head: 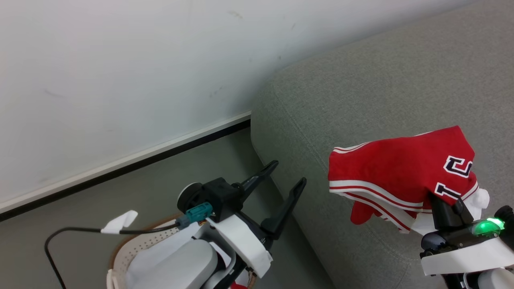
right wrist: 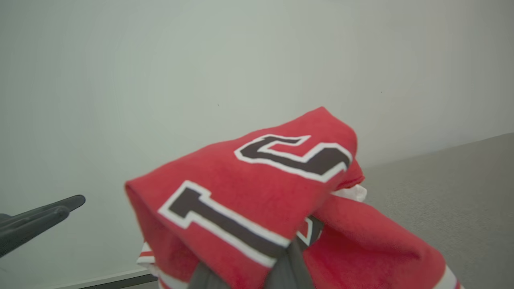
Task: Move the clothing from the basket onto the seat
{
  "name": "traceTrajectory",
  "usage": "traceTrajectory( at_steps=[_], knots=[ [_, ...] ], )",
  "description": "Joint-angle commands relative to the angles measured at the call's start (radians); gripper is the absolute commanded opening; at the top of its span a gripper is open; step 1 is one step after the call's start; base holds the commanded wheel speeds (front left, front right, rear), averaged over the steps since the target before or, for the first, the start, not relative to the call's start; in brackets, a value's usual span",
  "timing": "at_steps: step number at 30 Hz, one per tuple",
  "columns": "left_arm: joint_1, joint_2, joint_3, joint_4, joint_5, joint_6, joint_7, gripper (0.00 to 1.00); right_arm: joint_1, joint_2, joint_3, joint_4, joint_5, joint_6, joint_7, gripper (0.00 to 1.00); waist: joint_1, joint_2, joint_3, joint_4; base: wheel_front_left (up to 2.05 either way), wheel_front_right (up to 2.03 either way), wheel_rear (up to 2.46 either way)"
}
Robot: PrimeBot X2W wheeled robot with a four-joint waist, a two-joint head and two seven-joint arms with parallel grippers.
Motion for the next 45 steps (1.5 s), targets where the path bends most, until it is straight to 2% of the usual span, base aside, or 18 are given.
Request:
traceTrajectory(
  at_steps=[1,12,19,21,23,33,38,45],
  knots=[
    [-0.004,0.007,-0.006,0.005,0.018,-0.003,-0.011,1.00,0.016,0.000,-0.014,-0.011,-0.006,-0.002,0.000,0.00,-0.0001,0.0000,0.022,-0.022,0.00,0.00,0.00],
    [-0.018,0.000,-0.021,0.020,0.028,-0.009,-0.008,1.00,0.004,0.009,-0.042,-0.029,-0.019,-0.002,0.000,0.00,-0.0001,0.0000,0.064,-0.022,0.00,0.00,0.00],
    [-0.059,0.034,-0.028,-0.031,0.043,-0.007,0.038,1.00,-0.127,0.018,-0.087,0.018,0.006,-0.002,0.000,0.00,-0.0001,0.0000,0.185,0.014,0.00,0.00,0.00],
    [-0.077,0.051,-0.026,-0.051,0.051,-0.005,0.056,1.00,-0.192,-0.013,-0.090,0.045,-0.021,-0.002,0.000,0.00,-0.0001,0.0000,0.232,0.027,0.00,0.00,0.00],
    [-0.093,0.069,-0.026,-0.075,0.057,-0.006,0.078,1.00,-0.256,-0.013,-0.103,0.072,0.008,-0.002,0.000,0.00,-0.0001,0.0000,0.282,0.041,0.00,0.00,0.00],
    [-0.181,0.154,-0.012,-0.162,0.100,-0.012,0.152,1.00,-0.576,-0.169,-0.184,0.279,0.115,-0.002,0.000,0.00,-0.0001,0.0000,0.500,0.149,0.00,0.00,0.00],
    [-0.212,0.167,0.002,-0.191,0.104,-0.006,0.155,1.00,-0.698,-0.260,-0.227,0.396,0.135,-0.002,0.000,0.00,-0.0001,0.0000,0.577,0.211,0.00,0.00,0.00],
    [-0.232,0.166,0.014,-0.204,0.103,-0.006,0.137,1.00,-0.798,-0.317,-0.210,0.616,0.091,-0.002,0.071,0.00,-0.0001,0.0000,0.623,0.264,0.00,0.00,0.00]
  ],
)
